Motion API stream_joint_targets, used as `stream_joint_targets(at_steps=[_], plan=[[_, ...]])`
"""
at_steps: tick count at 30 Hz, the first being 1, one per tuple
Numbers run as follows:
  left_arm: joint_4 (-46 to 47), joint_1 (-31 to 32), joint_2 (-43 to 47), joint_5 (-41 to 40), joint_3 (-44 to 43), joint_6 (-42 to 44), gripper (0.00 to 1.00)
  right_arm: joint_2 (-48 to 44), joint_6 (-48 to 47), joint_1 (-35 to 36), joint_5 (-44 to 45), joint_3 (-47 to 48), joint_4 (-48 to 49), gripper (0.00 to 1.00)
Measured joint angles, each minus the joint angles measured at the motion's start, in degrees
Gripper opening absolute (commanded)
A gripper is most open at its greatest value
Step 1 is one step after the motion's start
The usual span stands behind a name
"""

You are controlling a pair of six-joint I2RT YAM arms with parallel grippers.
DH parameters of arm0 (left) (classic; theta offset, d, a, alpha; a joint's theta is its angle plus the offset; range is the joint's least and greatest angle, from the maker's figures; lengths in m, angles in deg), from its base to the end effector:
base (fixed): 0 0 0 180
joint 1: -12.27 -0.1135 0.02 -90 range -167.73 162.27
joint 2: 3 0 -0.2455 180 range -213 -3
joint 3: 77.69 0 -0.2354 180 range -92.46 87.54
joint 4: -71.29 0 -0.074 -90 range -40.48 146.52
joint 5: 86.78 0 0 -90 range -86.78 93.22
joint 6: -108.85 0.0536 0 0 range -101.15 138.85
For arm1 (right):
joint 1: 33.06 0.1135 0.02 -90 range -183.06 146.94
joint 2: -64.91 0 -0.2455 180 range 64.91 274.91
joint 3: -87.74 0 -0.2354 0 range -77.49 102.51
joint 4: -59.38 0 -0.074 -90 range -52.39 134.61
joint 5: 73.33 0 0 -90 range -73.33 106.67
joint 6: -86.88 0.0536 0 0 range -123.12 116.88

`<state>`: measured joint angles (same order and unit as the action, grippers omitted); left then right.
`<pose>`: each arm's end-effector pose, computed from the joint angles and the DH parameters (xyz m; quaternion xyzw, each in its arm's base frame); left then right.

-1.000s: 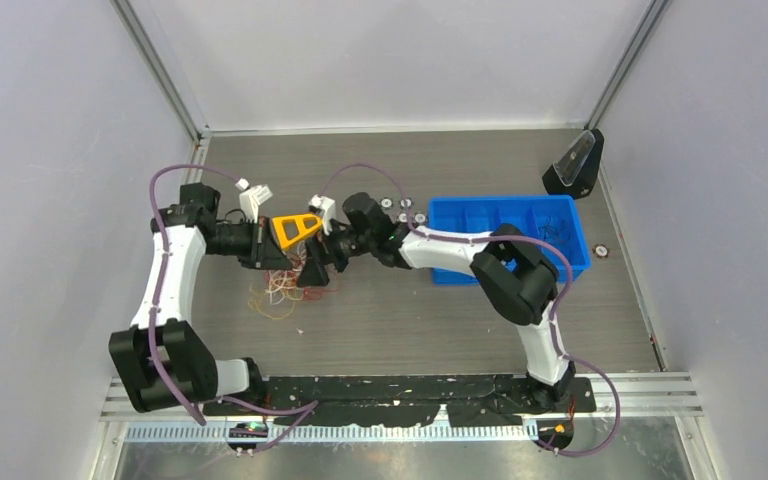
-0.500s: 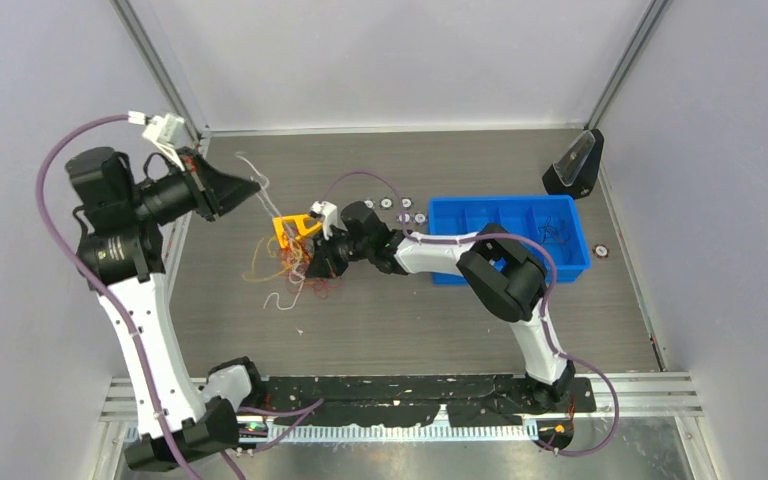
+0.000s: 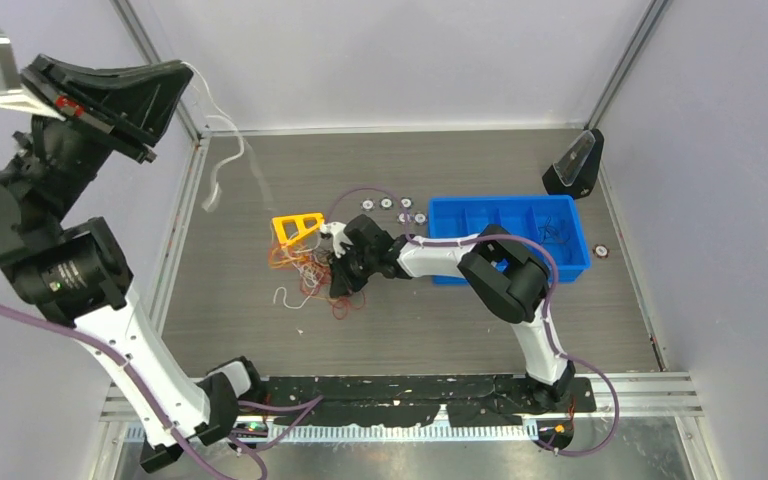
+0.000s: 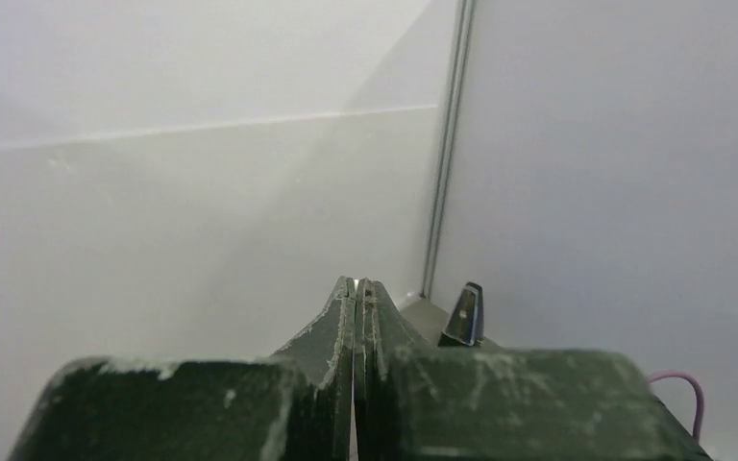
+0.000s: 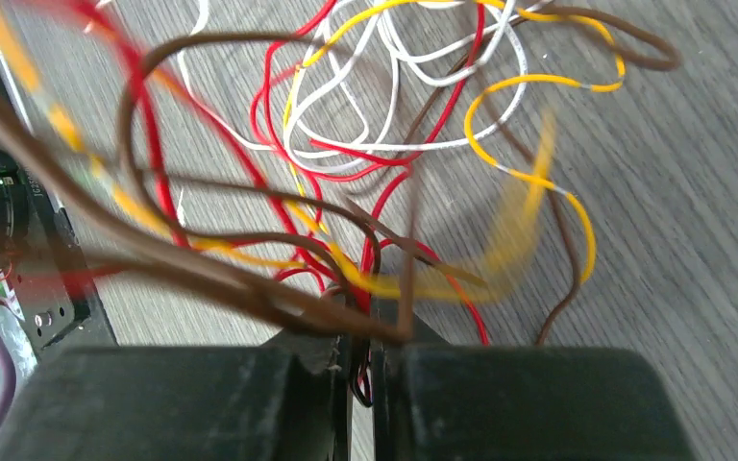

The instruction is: Untangle the cables

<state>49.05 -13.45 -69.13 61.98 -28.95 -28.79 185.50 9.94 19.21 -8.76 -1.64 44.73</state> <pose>0.1048 -0.0004 0.6209 0.1527 0.5479 -0.3443 0.7469 0.2486 0.3589 0.1213 -0.3820 0.8193 0.3740 0.2072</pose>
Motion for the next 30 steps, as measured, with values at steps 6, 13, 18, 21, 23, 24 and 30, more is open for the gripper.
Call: stream_joint_targets(at_steps=[6,13,18,21,23,24,30], plan=[[3.10,-2.80,-4.66,-4.72,-17.20,-1.90,0.00,-0.35,-0.74,0.00,-0.09,-0.59,0.04,0.09],[7.21,-3.89,-2.84,-8.11,-15.34,-2.10,0.00,-2.34,-2.32,-0.26,-2.93,-2.03,-0.79,0.72],[11.21,-4.11,-1.46,-6.14,-6.69,-4.04,0.00,-9.60,-8.04,-0.39,-3.26,-3.13,-11.21,0.98],[12.11,-4.17,-0.94,-4.72,-2.95,-4.66,0.00,-16.35,-12.31,-1.05,-4.76,-2.01,-17.29,0.96],[12.79,-4.20,-0.09,-4.15,-0.31,-4.90,0.00,-20.46,-14.23,-1.57,-6.27,0.26,-19.61,0.95],[12.98,-4.20,0.15,-4.02,0.79,-5.07,0.00,-22.51,-14.75,-1.79,-7.37,2.08,-20.13,0.95],[14.23,-4.20,0.42,-3.67,2.54,-6.40,0.00,-27.85,-12.26,-1.05,-10.86,13.07,-13.75,0.95]])
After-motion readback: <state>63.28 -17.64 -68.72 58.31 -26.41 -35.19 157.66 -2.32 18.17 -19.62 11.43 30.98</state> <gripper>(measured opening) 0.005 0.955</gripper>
